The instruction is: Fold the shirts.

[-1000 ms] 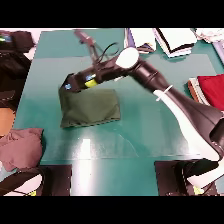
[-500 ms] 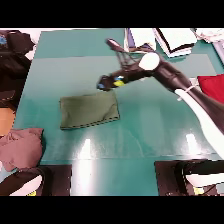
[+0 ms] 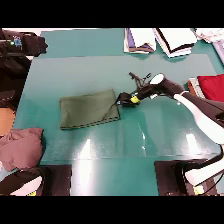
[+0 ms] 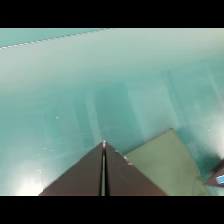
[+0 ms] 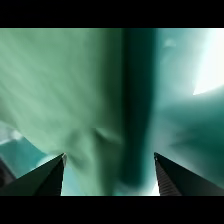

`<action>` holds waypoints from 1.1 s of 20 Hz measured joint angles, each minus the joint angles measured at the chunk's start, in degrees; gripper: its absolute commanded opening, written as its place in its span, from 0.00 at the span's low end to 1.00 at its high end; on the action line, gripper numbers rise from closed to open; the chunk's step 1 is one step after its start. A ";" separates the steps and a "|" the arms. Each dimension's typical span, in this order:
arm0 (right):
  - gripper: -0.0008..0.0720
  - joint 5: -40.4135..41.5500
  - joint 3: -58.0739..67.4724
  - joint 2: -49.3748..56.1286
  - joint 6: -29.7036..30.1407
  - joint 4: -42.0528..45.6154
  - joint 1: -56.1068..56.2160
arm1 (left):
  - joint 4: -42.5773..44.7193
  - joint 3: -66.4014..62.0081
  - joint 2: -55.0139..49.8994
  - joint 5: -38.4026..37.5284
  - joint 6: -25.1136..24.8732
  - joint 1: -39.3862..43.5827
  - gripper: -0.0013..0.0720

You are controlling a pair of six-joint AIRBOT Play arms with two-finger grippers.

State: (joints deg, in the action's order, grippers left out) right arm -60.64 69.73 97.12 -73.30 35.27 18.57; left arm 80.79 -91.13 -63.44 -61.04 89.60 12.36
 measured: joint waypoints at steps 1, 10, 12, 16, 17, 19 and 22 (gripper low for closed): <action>0.86 0.02 1.38 2.12 0.42 -2.19 1.40 | 0.00 0.00 -0.11 0.02 -0.02 0.02 0.05; 0.03 5.03 18.29 10.82 1.46 -2.38 7.39 | -2.78 0.00 -0.61 0.15 -0.07 2.32 0.05; 0.03 5.46 20.15 8.02 0.26 1.64 4.26 | -2.99 0.00 -0.94 0.59 -0.07 5.35 0.05; 0.03 3.26 21.70 -0.04 -2.51 11.56 -8.24 | -3.19 0.00 -1.49 3.06 -0.09 12.41 0.05; 0.03 2.01 21.86 -2.16 -2.82 13.90 -12.50 | -3.21 0.00 -1.55 3.89 -0.09 13.94 0.05; 0.03 0.35 22.05 -5.79 -3.52 17.07 -21.57 | -3.26 0.00 -1.60 5.49 -0.07 16.31 0.05; 0.03 -1.22 22.23 -9.31 -3.98 19.67 -35.65 | -3.48 0.00 -1.66 7.32 -0.07 18.23 0.05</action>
State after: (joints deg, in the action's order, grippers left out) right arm -61.87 91.96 87.81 -77.28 54.94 -17.08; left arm 77.32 -91.13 -65.10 -53.71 89.54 30.59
